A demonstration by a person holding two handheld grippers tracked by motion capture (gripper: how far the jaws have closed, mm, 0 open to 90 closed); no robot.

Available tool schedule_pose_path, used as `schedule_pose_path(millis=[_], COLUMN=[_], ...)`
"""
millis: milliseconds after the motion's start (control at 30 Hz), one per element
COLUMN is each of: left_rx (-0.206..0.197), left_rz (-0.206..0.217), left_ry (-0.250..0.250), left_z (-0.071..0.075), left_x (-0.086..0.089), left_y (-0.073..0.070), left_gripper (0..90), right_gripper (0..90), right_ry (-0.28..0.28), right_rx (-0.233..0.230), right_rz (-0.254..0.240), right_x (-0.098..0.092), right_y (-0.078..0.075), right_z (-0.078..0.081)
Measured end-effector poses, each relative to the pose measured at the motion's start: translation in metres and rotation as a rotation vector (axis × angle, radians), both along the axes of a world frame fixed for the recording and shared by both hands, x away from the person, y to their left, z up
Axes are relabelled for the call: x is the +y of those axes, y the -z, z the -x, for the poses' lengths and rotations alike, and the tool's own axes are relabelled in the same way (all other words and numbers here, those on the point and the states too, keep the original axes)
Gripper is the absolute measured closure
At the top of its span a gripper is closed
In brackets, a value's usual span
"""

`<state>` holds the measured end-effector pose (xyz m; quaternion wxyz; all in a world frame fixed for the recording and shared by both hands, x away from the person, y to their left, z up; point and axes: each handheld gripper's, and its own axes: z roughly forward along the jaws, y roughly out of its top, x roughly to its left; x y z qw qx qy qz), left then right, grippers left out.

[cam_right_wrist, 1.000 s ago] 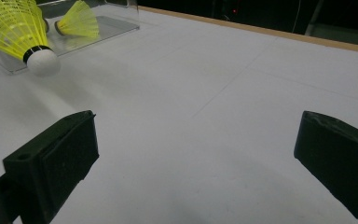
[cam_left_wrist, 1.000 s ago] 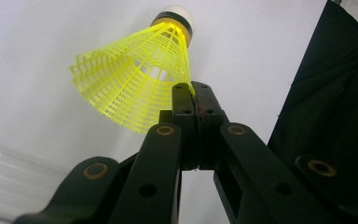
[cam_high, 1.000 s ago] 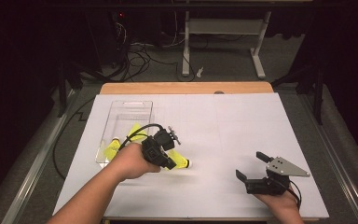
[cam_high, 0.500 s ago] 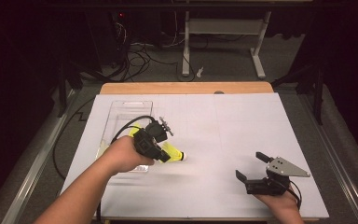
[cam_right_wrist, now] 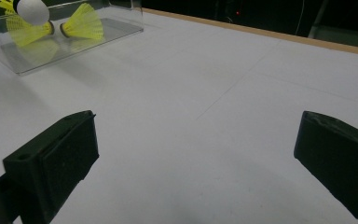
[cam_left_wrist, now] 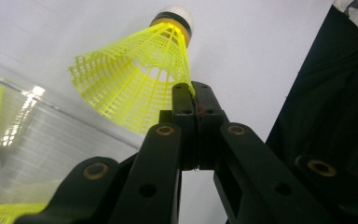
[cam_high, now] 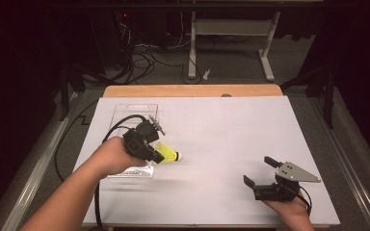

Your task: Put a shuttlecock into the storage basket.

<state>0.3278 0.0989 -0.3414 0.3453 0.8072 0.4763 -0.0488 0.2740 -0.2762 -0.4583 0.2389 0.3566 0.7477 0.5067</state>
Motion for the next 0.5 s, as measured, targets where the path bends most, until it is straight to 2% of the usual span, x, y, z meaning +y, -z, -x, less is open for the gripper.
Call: schedule_pose_path(millis=[200,500], left_rx=[-0.005,-0.008], left_rz=[-0.007,-0.009], left_ry=[-0.019,-0.094], left_z=[-0.001,-0.005], left_x=[0.013,0.039], left_y=[-0.001,0.000], left_gripper=[89.7,89.7], right_gripper=[0.4,0.4], right_ry=[0.001,-0.001], right_rx=[-0.001,0.002], right_rz=[-0.001,0.001], right_x=[0.000,0.001], right_y=[0.000,0.001], right_z=[0.000,0.000])
